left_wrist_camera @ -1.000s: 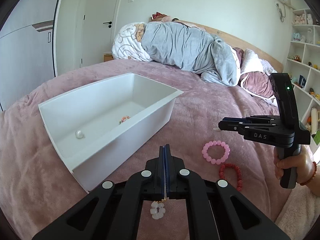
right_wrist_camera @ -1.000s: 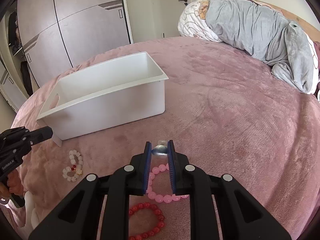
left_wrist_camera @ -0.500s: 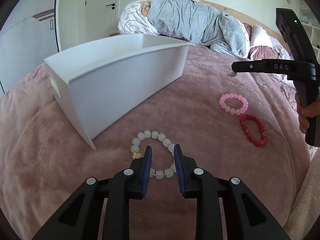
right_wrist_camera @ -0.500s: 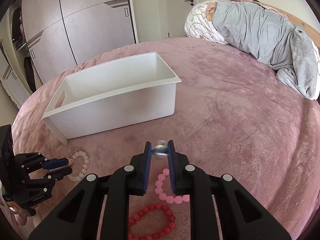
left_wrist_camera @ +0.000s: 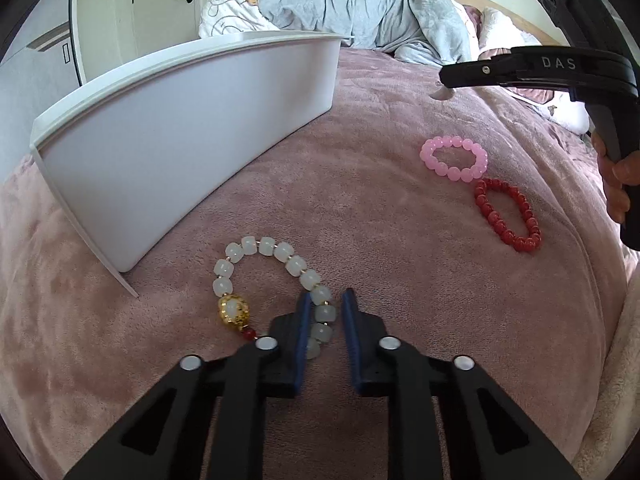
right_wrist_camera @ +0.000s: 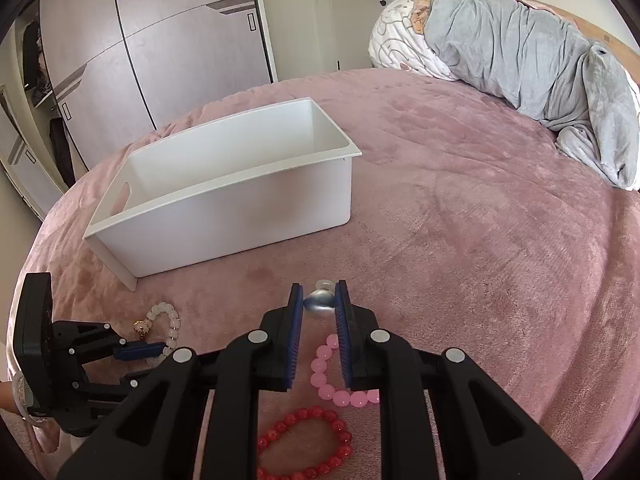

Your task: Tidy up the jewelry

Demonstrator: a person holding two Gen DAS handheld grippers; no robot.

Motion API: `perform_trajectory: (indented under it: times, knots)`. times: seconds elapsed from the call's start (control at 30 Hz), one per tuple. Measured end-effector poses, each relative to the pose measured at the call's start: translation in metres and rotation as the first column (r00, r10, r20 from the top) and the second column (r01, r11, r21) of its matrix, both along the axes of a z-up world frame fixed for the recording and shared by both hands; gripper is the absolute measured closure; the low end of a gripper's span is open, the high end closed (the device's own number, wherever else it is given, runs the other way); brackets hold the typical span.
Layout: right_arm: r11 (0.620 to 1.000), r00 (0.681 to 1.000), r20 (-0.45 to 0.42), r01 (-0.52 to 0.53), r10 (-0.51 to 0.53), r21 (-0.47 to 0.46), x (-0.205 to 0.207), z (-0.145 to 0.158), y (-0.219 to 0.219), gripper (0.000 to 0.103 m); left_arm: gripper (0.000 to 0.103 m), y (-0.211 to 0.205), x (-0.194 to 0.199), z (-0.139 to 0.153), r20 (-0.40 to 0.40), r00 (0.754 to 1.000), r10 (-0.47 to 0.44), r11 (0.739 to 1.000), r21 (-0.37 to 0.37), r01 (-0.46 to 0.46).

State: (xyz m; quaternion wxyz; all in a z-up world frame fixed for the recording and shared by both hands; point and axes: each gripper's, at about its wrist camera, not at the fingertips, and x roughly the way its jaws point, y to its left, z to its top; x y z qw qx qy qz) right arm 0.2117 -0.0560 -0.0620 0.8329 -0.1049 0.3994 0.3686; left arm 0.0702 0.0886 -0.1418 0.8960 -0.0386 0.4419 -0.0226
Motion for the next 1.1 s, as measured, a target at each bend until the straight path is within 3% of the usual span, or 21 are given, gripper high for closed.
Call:
perform_trajectory:
  times: [0.07, 0.27, 0.53, 0.83, 1.1]
  knots:
    - [1.0, 1.0, -0.001, -0.001, 0.001, 0.001, 0.0, 0.0, 0.0, 0.086, 0.087, 0.007, -0.001, 0.0, -0.003, 1.0, 0.008, 0.999, -0.043, -0.008]
    - [1.0, 1.0, 0.013, -0.006, 0.006, 0.011, -0.004, 0.005, 0.002, 0.086, 0.088, 0.01, -0.003, 0.011, 0.019, 1.0, 0.0, 0.997, -0.075, 0.002]
    - [1.0, 0.999, 0.038, -0.019, 0.019, 0.004, -0.009, 0.016, 0.008, 0.086, 0.088, 0.023, 0.005, 0.058, 0.116, 0.993, 0.026, 0.992, -0.126, -0.012]
    - [0.995, 0.993, 0.101, -0.067, 0.059, 0.071, -0.009, 0.057, 0.033, 0.086, 0.088, 0.037, 0.003, 0.114, 0.193, 0.981, 0.022, 0.992, -0.123, 0.002]
    - [0.972, 0.976, 0.167, -0.17, 0.143, 0.162, -0.003, 0.1, 0.081, 0.086, 0.088, 0.073, 0.005, 0.163, 0.219, 0.972, 0.089, 0.981, -0.186, -0.048]
